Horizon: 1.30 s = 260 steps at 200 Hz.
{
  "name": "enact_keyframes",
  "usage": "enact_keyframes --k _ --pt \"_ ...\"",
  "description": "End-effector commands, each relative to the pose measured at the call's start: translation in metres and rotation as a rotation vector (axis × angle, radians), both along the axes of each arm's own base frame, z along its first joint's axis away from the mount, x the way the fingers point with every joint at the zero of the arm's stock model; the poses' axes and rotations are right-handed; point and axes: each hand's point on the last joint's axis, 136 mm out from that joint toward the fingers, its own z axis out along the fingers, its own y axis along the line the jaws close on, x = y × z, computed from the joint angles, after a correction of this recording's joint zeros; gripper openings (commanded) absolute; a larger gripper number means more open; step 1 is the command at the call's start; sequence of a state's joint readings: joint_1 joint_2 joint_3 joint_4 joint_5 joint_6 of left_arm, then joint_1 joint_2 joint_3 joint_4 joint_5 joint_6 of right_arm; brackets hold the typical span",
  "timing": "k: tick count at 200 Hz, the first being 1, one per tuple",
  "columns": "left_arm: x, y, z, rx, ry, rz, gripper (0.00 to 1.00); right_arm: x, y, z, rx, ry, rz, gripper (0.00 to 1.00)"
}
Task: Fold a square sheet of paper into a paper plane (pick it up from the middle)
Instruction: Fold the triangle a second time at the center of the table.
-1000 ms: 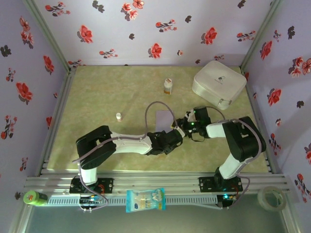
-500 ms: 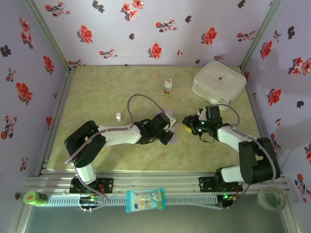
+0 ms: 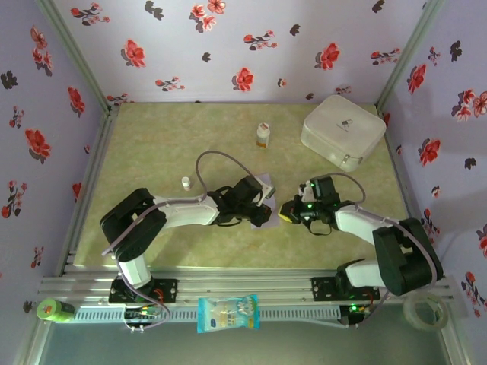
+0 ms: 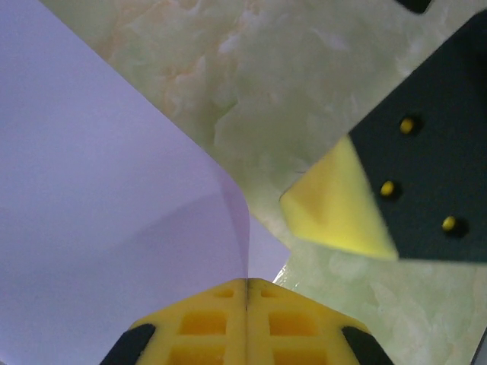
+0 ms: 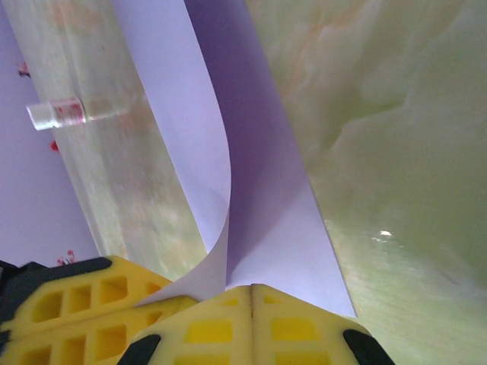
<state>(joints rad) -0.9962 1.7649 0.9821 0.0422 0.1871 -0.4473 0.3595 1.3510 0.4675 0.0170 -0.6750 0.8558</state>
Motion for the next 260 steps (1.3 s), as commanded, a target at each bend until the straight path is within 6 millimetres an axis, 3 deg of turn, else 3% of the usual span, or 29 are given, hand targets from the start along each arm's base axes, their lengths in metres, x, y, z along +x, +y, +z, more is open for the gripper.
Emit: enact_keyframes --k 1,43,99,260 --pt "0.003 0.000 0.011 -0.037 0.004 0.016 0.00 0.005 0.010 -0.004 -0.023 -0.009 0.031 0.01" --pt "0.005 0.000 0.009 -0.034 0.012 0.026 0.00 0.005 0.012 -0.023 -0.060 0.042 0.050 0.01" --pt "0.017 0.014 0.003 -0.046 0.038 0.078 0.00 -0.019 -0.021 -0.059 -0.294 0.123 0.110 0.01" --pt "0.043 0.036 -0.030 0.082 0.029 0.117 0.00 -0.013 -0.018 -0.053 -0.291 0.108 0.106 0.02"
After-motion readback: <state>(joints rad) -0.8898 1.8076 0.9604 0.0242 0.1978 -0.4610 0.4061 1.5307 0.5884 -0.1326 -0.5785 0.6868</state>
